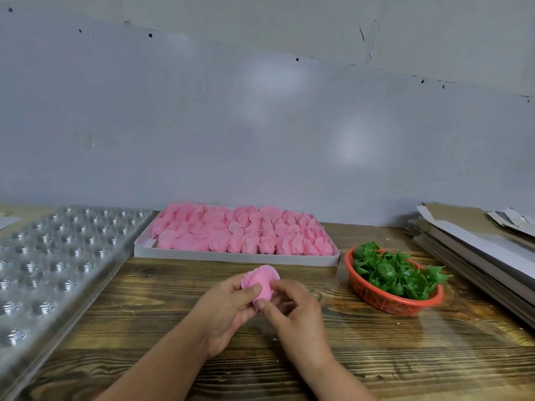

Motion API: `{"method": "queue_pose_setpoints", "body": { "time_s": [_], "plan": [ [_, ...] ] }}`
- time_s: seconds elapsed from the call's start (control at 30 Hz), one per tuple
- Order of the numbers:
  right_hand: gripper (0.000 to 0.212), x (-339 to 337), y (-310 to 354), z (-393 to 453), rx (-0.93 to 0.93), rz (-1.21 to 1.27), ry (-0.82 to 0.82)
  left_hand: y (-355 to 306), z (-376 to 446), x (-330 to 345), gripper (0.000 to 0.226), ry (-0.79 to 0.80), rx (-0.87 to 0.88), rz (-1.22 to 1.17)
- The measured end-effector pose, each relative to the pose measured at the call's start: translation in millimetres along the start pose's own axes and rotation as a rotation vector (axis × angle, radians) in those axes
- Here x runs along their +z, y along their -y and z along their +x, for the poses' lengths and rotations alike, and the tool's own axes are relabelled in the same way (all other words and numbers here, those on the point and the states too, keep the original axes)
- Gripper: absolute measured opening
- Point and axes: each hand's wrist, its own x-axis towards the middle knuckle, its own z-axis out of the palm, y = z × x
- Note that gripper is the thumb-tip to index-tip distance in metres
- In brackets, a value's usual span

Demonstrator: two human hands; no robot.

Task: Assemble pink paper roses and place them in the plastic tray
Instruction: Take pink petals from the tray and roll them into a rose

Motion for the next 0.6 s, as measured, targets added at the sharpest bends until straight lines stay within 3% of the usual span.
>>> {"method": "queue_pose_setpoints", "body": {
  "time_s": [0.17, 0.3, 0.5, 0.6],
  "plan": [
    [0.023, -2.4, -1.9, -0.2, -0.048, -0.008, 0.011, 1.8, -0.8, 1.6, 0.023, -0.006, 0.023, 0.058],
    [0.01, -5.1, -2.0, 1.5, -0.102, -0.046, -0.003, 2.3, -2.9, 5.7, 0.028, -0.011, 0.01, 0.108],
    [0.012, -7.1, -3.4, 2.2, -0.063, -0.048, -0.007, 1.2, -4.6, 8.5, 0.026, -0.003, -0.007, 0.096],
    [0.028, -4.7, -3.5, 1.0, 0.058, 0.061, -0.033, 2.4, -3.8, 9.4, 0.025, -0.05, 0.003, 0.07]
  ]
}}
